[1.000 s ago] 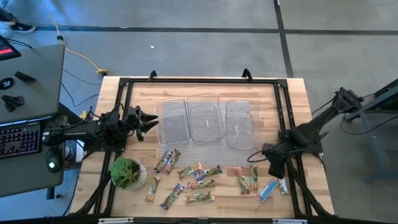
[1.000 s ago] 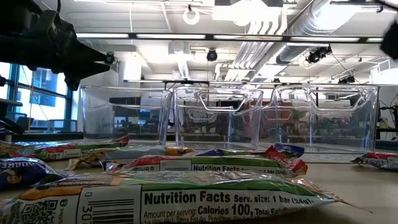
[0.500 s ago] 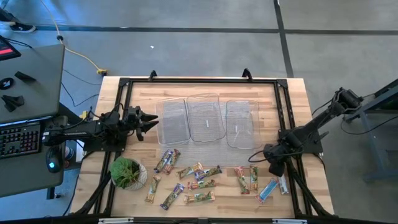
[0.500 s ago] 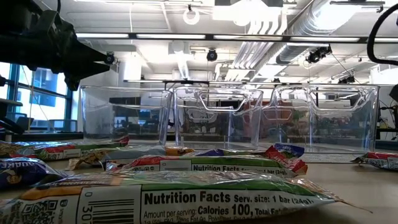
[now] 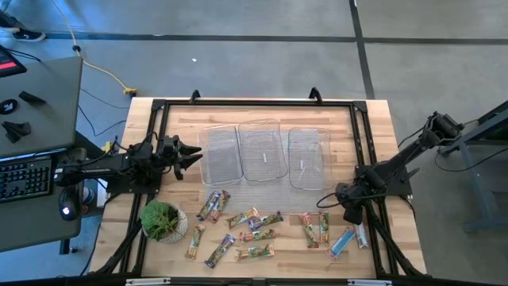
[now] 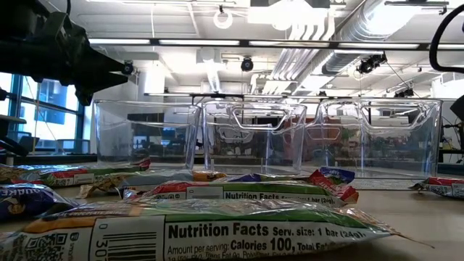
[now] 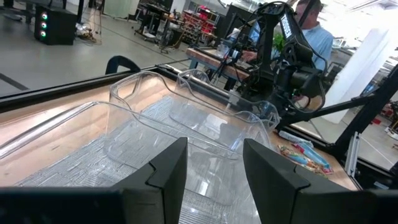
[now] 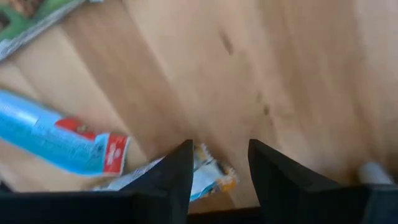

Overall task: Pick and place Granola Bars by type
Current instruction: Put the orange granola bar into the right transparent bin

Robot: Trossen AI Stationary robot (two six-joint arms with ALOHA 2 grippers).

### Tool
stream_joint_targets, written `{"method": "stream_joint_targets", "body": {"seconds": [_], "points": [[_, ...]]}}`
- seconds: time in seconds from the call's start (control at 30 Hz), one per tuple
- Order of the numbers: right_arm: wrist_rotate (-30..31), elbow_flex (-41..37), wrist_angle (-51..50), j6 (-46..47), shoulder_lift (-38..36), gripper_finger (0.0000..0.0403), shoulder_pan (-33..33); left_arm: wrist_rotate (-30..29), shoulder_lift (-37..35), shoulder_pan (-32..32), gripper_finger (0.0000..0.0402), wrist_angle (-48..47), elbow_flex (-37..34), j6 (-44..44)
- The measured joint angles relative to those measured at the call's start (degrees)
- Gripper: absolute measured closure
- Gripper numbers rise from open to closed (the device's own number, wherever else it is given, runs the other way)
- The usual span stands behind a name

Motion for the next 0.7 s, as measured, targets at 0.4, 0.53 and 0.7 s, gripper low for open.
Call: {"method": "stream_joint_targets", "body": {"seconds": [0.4, 0.53, 0.7], "points": [[-0.9, 0.3, 0.9, -0.8, 4.8, 0.0263, 0.0, 0.2, 0.0, 0.0, 0.0253, 0.0, 0.0, 0.2], [-1.3, 0.5, 1.2, -0.9, 7.7, 0.0263, 0.0, 0.3, 0.0, 0.0, 0.0253, 0.0, 0.0, 0.2], [-1.4, 0.5, 1.3, -0.9, 8.1, 0.0275, 0.0, 0.3, 0.0, 0.0, 0.0253, 0.0, 0.0, 0.2]]}}
